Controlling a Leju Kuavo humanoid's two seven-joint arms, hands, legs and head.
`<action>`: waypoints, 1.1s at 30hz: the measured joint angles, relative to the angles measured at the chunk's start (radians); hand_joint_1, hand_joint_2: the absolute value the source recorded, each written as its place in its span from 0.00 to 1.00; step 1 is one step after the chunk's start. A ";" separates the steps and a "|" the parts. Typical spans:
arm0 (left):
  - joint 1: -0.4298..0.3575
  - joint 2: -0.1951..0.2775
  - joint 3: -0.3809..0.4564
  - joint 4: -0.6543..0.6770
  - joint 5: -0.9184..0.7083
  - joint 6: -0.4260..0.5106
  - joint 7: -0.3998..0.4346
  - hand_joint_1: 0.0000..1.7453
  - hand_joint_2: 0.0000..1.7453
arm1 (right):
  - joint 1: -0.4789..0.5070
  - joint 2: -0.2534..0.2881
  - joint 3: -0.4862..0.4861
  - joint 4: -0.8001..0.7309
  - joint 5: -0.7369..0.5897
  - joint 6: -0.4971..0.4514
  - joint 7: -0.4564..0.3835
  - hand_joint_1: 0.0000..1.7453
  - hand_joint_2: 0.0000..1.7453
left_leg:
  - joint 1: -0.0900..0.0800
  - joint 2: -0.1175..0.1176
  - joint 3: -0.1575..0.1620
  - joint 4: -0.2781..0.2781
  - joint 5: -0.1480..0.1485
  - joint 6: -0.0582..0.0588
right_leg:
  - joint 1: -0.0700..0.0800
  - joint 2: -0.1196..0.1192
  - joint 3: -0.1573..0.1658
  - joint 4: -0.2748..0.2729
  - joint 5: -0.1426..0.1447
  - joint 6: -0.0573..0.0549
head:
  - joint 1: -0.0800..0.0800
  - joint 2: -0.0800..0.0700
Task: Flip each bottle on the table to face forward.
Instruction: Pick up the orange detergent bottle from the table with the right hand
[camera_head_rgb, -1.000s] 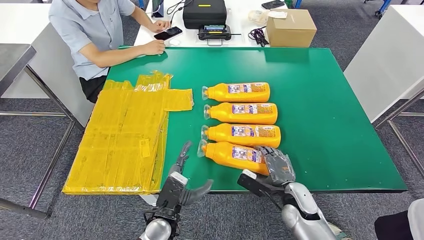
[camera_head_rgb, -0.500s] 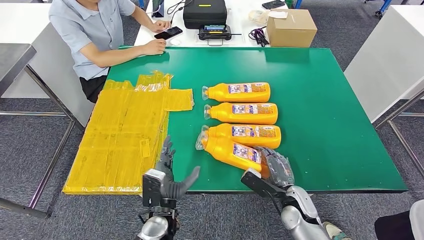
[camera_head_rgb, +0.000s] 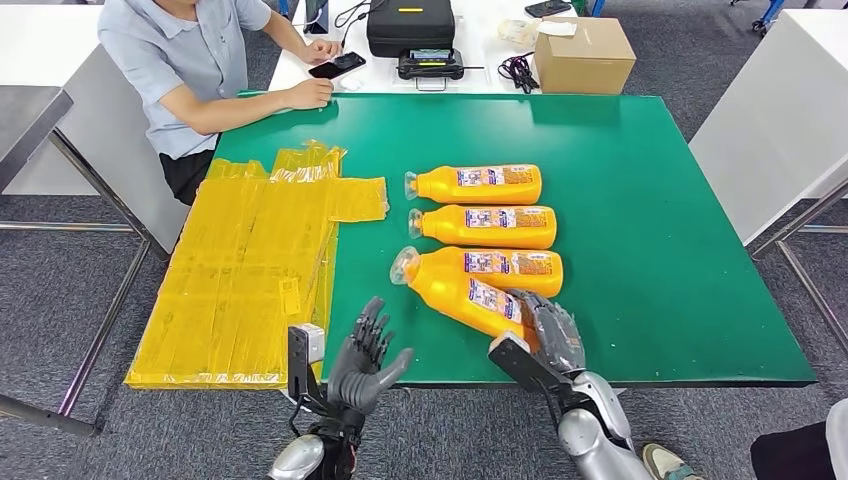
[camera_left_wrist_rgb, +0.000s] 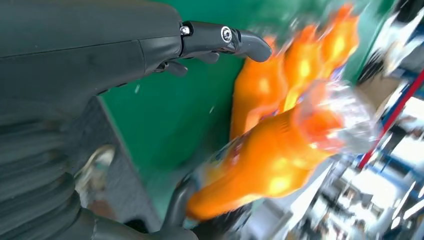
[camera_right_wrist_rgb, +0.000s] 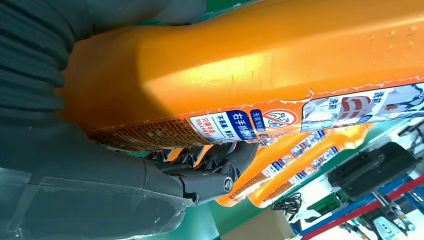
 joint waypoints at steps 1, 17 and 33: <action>-0.001 0.003 -0.005 0.006 0.011 -0.027 0.009 0.00 1.00 | -0.001 0.002 0.000 -0.001 -0.009 0.000 -0.006 0.86 1.00 | 0.000 0.000 0.000 0.000 0.000 0.000 | 0.000 0.000 0.000 0.000 0.000 0.000 | 0.000 0.000; -0.050 0.012 -0.015 0.033 -0.024 -0.110 -0.126 0.00 1.00 | -0.027 0.038 0.028 -0.031 -0.084 0.061 -0.073 0.85 1.00 | 0.000 0.000 0.000 0.000 0.000 0.000 | 0.000 0.000 0.000 0.000 0.000 0.000 | 0.000 0.000; -0.092 -0.003 -0.014 0.084 -0.064 -0.086 -0.173 0.00 1.00 | -0.065 0.064 0.091 -0.031 -0.113 0.116 -0.098 0.85 1.00 | 0.000 0.000 0.000 0.000 0.000 0.000 | 0.000 0.000 0.000 0.000 0.000 0.000 | 0.000 0.000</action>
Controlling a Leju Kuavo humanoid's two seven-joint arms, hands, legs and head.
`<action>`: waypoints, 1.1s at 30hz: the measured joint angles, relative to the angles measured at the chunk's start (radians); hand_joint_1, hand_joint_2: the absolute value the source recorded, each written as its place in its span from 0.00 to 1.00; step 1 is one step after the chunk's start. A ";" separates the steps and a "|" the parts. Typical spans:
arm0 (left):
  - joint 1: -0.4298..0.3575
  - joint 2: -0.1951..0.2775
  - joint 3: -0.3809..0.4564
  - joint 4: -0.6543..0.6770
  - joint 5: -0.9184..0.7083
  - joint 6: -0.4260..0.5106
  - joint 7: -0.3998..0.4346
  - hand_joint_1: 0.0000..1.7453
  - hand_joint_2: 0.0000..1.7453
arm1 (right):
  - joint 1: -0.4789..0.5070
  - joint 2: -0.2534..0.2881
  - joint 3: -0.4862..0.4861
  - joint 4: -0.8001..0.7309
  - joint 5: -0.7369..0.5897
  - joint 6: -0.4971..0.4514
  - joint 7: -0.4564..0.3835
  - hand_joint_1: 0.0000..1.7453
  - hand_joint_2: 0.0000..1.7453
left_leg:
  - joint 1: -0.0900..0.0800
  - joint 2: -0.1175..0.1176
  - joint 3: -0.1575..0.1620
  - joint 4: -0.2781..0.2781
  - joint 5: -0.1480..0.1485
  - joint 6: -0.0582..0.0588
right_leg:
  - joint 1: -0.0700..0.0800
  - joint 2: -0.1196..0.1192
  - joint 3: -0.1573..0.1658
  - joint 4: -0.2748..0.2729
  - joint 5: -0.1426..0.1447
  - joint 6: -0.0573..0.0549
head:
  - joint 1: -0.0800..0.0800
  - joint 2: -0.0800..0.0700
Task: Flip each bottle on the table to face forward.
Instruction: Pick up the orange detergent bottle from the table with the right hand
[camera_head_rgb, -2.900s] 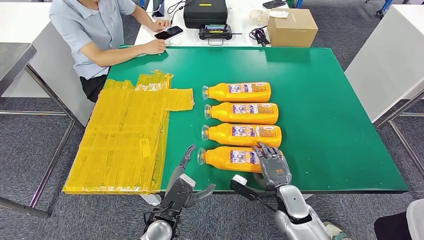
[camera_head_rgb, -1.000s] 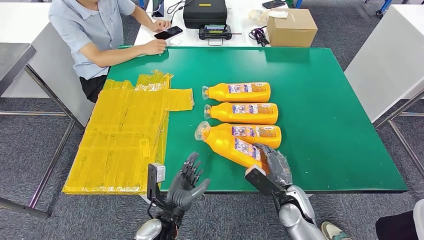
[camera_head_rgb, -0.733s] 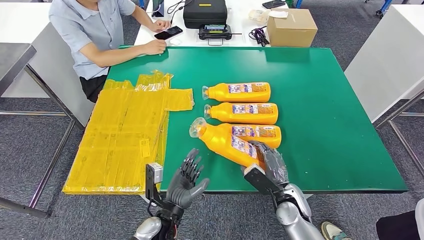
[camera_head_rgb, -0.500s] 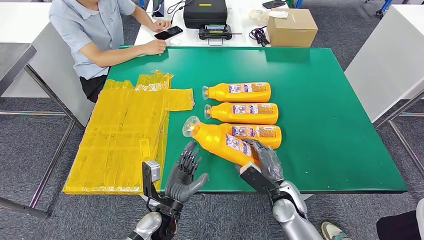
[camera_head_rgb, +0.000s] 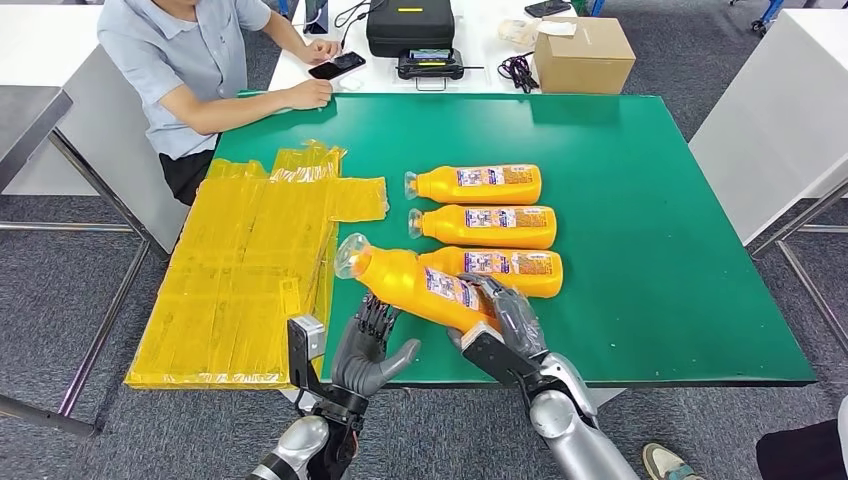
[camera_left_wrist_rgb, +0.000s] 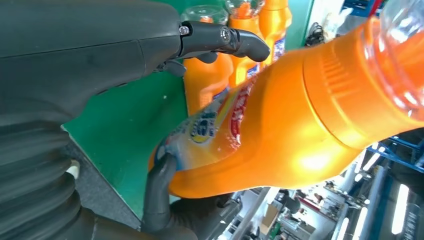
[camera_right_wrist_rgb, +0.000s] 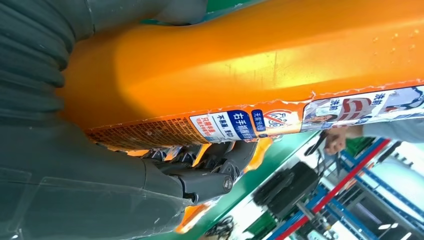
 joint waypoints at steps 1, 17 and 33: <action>-0.002 -0.001 0.000 0.004 -0.001 -0.001 -0.003 0.00 1.00 | -0.001 0.001 0.003 0.000 -0.002 0.004 -0.001 0.86 1.00 | 0.000 0.000 0.000 0.000 0.000 0.000 | 0.000 0.000 0.000 0.000 0.000 0.000 | 0.000 0.000; -0.019 -0.010 0.014 0.009 0.042 -0.016 -0.038 0.00 1.00 | -0.011 0.029 0.061 0.003 -0.024 0.041 -0.002 0.87 1.00 | 0.000 0.000 0.000 0.000 0.000 0.000 | 0.000 0.000 0.000 0.000 0.000 0.000 | 0.000 0.000; -0.019 -0.016 0.038 -0.002 0.136 -0.089 -0.020 1.00 1.00 | -0.014 0.052 0.103 0.034 -0.050 0.055 -0.002 0.80 1.00 | 0.000 0.000 0.000 0.000 0.000 0.000 | 0.000 0.000 0.000 0.000 0.000 0.000 | 0.000 0.000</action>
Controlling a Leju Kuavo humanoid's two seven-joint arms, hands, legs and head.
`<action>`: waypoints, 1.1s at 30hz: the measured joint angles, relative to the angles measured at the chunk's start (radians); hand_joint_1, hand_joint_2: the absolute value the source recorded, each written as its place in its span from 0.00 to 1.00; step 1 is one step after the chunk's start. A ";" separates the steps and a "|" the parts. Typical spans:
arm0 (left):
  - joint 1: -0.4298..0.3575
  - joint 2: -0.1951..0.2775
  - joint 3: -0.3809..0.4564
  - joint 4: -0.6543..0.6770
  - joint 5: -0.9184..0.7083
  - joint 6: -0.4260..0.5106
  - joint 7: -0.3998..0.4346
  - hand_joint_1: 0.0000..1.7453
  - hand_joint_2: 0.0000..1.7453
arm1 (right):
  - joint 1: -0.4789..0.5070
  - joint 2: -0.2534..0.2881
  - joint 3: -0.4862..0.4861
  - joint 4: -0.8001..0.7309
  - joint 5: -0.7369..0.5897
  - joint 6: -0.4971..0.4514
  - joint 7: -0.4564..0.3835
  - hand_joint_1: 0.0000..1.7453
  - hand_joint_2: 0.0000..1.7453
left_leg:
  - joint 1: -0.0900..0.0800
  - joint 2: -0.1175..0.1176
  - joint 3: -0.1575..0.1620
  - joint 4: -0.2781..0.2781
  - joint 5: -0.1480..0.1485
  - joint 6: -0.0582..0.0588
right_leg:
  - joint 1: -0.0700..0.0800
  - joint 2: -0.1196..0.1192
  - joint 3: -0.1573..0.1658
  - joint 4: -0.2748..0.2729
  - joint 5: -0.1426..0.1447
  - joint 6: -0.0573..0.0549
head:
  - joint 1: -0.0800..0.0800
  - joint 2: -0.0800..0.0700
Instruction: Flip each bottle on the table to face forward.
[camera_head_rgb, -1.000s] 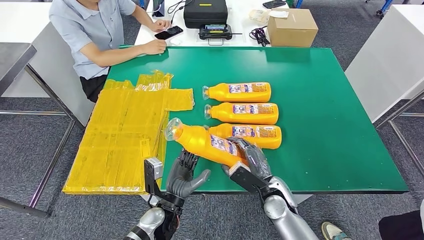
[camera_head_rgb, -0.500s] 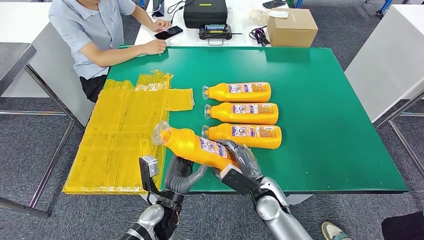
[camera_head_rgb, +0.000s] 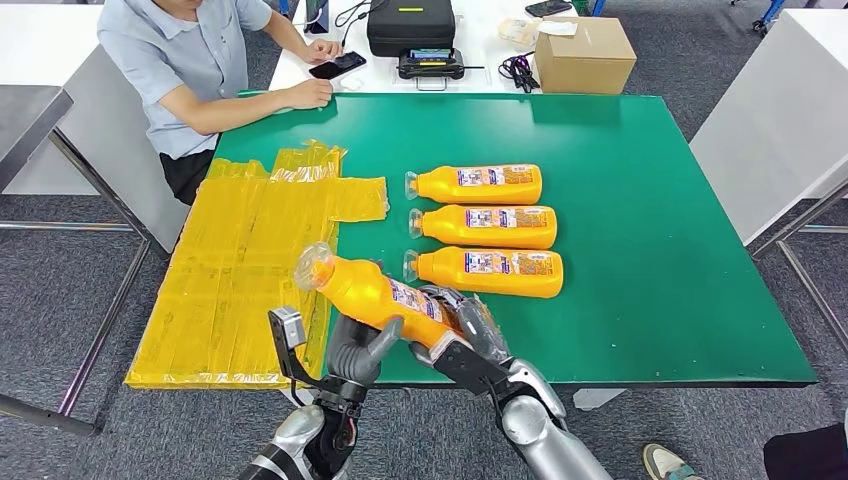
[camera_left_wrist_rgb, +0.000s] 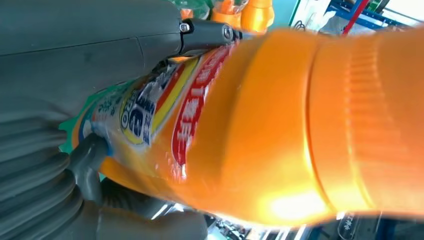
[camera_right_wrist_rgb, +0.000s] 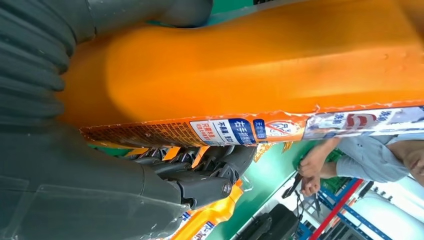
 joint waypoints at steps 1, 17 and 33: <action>0.000 0.000 0.003 0.000 0.002 -0.002 0.001 1.00 1.00 | 0.000 0.000 0.001 0.001 -0.001 0.000 0.000 0.79 1.00 | 0.000 0.000 0.000 0.000 0.000 0.000 | 0.000 0.000 0.000 0.000 0.000 0.000 | 0.000 0.000; 0.023 0.001 0.015 -0.044 -0.040 0.017 -0.029 1.00 1.00 | 0.005 0.016 0.005 0.023 -0.001 0.000 0.005 0.00 1.00 | 0.000 0.000 0.000 0.000 0.000 0.000 | 0.000 0.000 0.000 0.000 0.000 0.000 | 0.000 0.000; 0.042 0.041 -0.006 -0.169 -0.645 0.457 -0.021 1.00 1.00 | 0.073 0.006 -0.049 0.030 0.056 -0.098 0.013 0.00 1.00 | 0.000 0.000 0.000 0.000 0.000 0.000 | 0.000 0.000 0.000 0.000 0.000 0.000 | 0.000 0.000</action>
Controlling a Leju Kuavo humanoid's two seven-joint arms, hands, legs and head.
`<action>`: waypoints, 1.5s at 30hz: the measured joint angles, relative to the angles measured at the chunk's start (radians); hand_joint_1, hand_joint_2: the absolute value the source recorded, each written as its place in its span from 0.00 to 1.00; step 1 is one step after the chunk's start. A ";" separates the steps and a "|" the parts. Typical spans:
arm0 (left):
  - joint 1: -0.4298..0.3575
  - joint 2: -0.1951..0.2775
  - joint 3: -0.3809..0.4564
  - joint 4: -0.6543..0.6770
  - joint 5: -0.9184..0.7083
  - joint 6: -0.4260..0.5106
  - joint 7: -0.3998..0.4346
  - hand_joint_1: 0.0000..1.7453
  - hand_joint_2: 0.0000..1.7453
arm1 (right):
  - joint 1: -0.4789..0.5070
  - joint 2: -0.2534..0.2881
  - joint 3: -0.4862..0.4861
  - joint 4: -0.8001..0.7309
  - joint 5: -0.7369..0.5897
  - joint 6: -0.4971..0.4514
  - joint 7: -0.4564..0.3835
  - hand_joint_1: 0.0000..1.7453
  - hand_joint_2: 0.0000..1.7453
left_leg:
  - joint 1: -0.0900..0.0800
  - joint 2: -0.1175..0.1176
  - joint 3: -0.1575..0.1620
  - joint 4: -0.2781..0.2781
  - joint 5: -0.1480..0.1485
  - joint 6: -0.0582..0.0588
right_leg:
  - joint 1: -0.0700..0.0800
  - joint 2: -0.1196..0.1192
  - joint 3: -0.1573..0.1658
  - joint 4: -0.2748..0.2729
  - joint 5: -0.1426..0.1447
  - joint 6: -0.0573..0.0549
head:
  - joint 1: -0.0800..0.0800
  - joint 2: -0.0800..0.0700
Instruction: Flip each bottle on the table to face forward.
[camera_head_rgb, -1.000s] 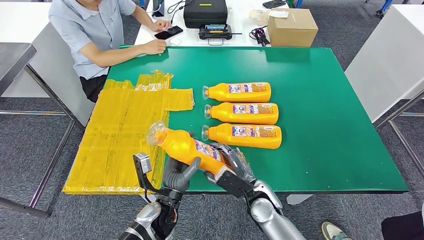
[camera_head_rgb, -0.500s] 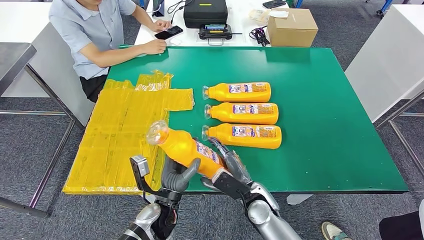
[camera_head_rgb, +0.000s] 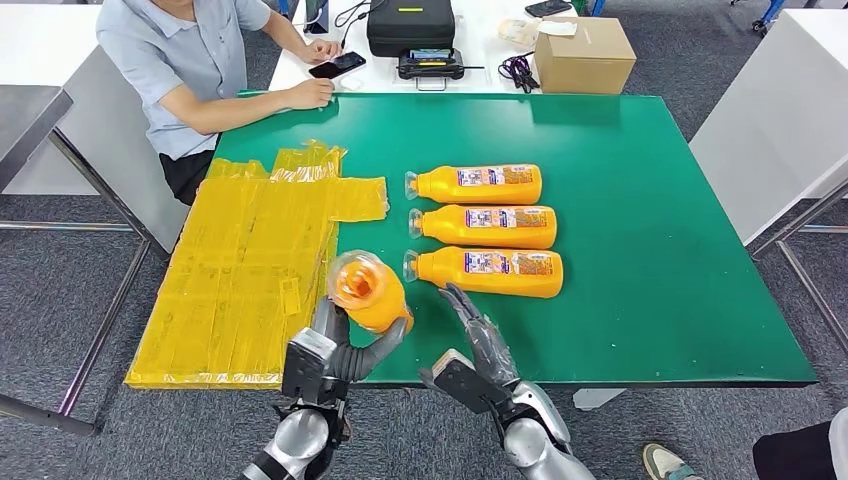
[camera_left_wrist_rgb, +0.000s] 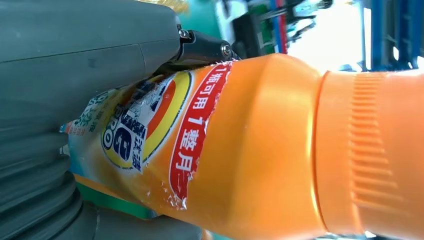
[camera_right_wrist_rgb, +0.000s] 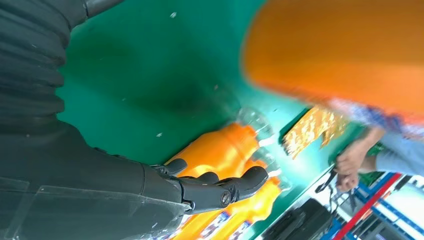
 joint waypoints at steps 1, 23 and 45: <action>0.001 0.006 0.006 -0.009 -0.068 0.016 0.019 1.00 1.00 | 0.003 0.000 -0.010 0.000 0.007 -0.002 -0.002 0.00 1.00 | 0.000 0.000 0.000 0.000 0.000 0.000 | 0.000 0.000 0.000 0.000 0.000 0.000 | 0.000 0.000; -0.172 0.134 0.234 0.244 -1.190 0.153 0.479 1.00 1.00 | 0.026 0.036 -0.125 -0.010 0.069 0.034 -0.021 0.00 1.00 | 0.000 0.000 0.000 0.000 0.001 0.000 | 0.000 0.000 0.000 0.000 0.000 0.000 | 0.000 0.000; -0.332 0.142 0.244 0.590 -1.346 0.013 0.551 0.00 1.00 | 0.002 0.037 -0.130 0.017 0.056 0.052 -0.034 0.00 1.00 | 0.000 0.000 0.004 0.000 0.001 0.000 | 0.000 0.000 0.004 0.000 0.000 0.000 | 0.000 0.000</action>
